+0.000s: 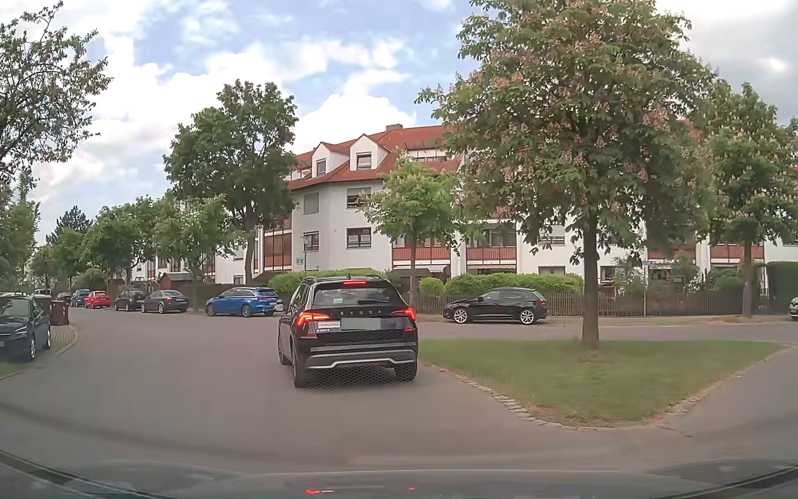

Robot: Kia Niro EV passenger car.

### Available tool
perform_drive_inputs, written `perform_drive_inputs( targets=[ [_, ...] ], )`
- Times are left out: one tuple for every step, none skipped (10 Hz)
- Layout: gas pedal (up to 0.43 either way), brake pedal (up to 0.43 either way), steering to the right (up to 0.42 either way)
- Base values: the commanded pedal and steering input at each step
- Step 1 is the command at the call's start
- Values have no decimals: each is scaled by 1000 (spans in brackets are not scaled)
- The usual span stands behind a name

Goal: Follow the waypoints while adhering to traffic rules and regulations

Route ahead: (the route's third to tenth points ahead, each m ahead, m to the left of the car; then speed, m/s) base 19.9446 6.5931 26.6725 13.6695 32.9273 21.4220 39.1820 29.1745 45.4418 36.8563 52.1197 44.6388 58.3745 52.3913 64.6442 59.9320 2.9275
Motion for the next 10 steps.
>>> perform_drive_inputs(
  targets=[
    [0,189,-107],
    [0,207,-106],
    [0,220,-105],
    [0,244,-104],
    [0,250,-104],
    [0,250,-104],
    [0,256,-105],
    [0,250,-105],
    [0,256,-101],
    [0,262,-99]
  ],
)
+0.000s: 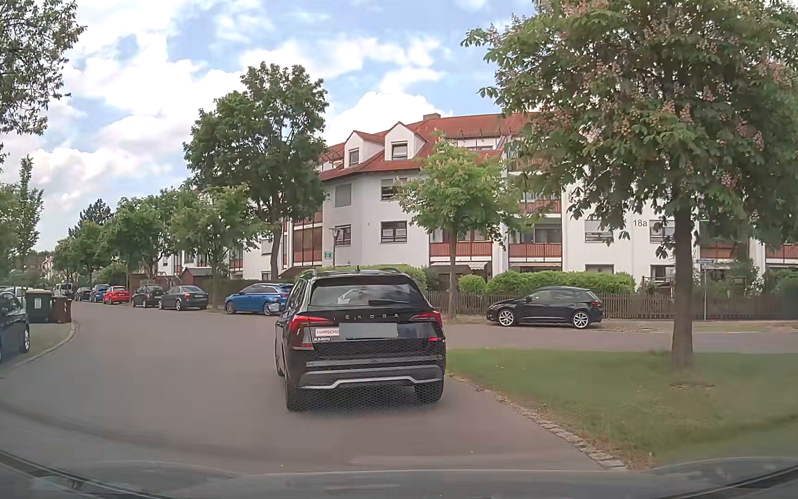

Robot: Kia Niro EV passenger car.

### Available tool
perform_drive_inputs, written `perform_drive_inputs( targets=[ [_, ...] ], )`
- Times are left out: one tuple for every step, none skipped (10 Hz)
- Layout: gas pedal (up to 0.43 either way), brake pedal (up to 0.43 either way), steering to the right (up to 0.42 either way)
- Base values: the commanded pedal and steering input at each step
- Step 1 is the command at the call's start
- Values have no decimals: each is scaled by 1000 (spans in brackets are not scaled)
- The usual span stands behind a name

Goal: Follow the waypoints while adhering to traffic rules and regulations

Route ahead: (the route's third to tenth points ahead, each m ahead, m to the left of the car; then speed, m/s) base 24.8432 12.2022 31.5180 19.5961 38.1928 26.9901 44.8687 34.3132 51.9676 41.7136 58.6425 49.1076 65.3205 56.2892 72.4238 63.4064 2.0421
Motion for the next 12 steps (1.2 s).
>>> perform_drive_inputs(
  targets=[
    [0,262,-99],
    [0,256,-99],
    [0,256,-99],
    [0,256,-99],
    [0,256,-99],
    [0,262,-98],
    [0,244,-98],
    [0,213,-98],
    [0,213,-98],
    [0,213,-98],
    [0,213,-98],
    [0,207,-98]
  ],
)
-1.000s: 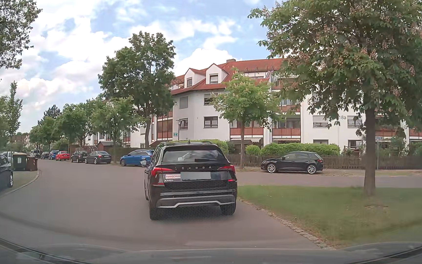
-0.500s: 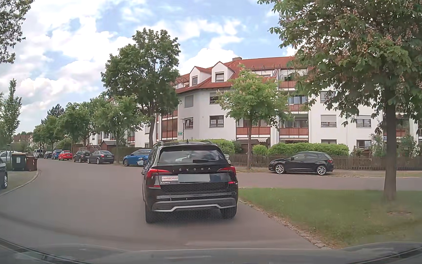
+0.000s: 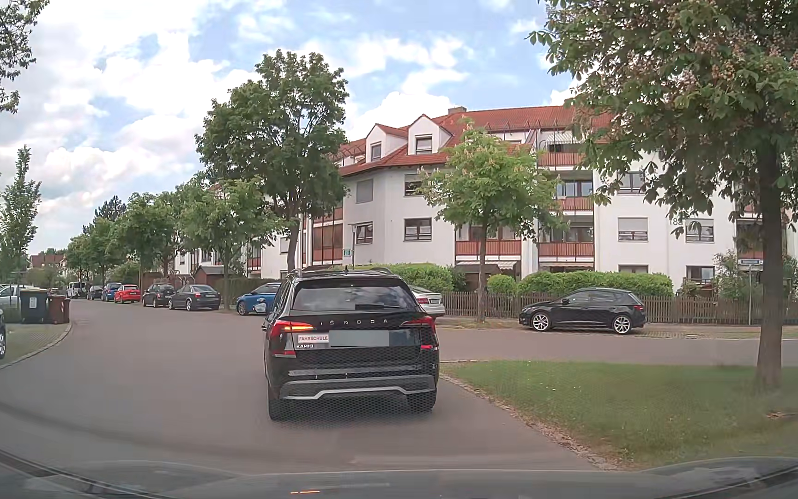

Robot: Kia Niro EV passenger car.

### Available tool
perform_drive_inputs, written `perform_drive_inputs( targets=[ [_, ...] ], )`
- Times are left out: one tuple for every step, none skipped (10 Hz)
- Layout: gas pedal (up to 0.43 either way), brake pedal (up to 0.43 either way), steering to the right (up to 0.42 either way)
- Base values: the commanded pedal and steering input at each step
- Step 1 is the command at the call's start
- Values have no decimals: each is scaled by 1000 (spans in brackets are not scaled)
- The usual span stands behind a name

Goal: Follow the waypoints while adhering to traffic rules and regulations

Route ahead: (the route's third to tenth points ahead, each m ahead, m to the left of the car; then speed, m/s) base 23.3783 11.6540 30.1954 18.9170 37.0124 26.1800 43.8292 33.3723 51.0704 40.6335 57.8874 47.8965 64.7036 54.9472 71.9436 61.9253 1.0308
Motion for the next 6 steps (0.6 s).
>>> perform_drive_inputs(
  targets=[
    [0,177,-98],
    [0,165,-98],
    [0,122,-98],
    [0,18,-98],
    [0,18,-98],
    [0,18,-98]
  ],
)
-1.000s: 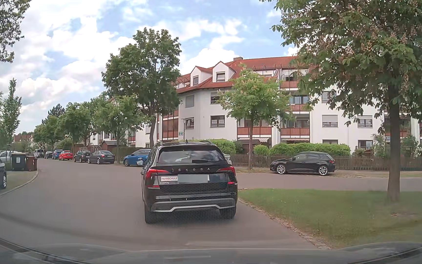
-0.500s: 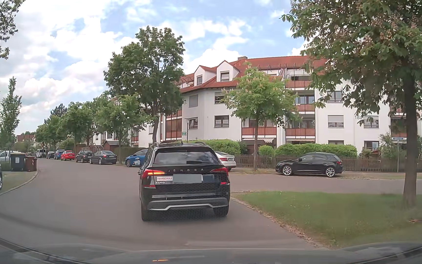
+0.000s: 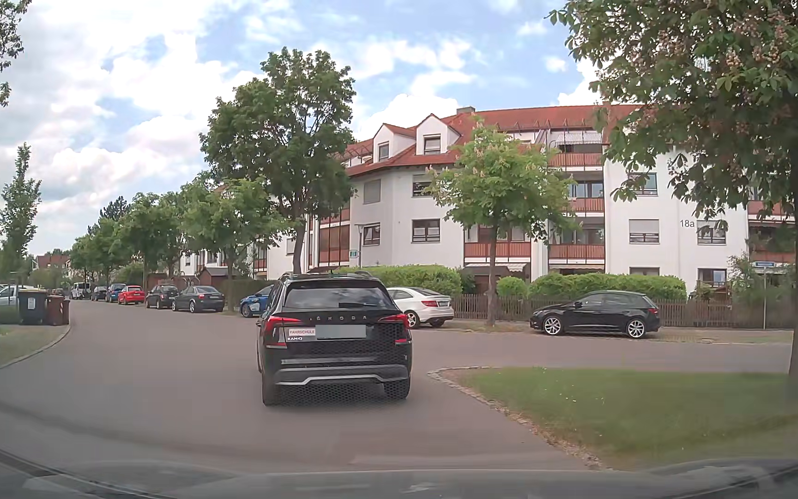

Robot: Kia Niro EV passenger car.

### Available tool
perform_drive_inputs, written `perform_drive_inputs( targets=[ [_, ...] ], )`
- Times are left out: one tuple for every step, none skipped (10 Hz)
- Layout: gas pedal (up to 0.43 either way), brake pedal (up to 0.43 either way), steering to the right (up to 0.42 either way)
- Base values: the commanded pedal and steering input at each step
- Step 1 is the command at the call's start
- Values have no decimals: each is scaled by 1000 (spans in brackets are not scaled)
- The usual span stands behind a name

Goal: Follow the waypoints while adhering to traffic rules and regulations

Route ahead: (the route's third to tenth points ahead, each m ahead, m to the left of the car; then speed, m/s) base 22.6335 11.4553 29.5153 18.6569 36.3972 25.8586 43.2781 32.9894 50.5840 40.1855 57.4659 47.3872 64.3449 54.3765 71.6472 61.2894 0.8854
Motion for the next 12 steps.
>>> perform_drive_inputs(
  targets=[
    [0,18,-98],
    [0,18,-98],
    [67,24,-98],
    [110,18,-98],
    [110,24,-98],
    [118,18,-98],
    [118,18,-99],
    [118,18,-100],
    [118,24,-104],
    [118,18,-108],
    [118,24,-121],
    [110,24,-141]
  ],
)
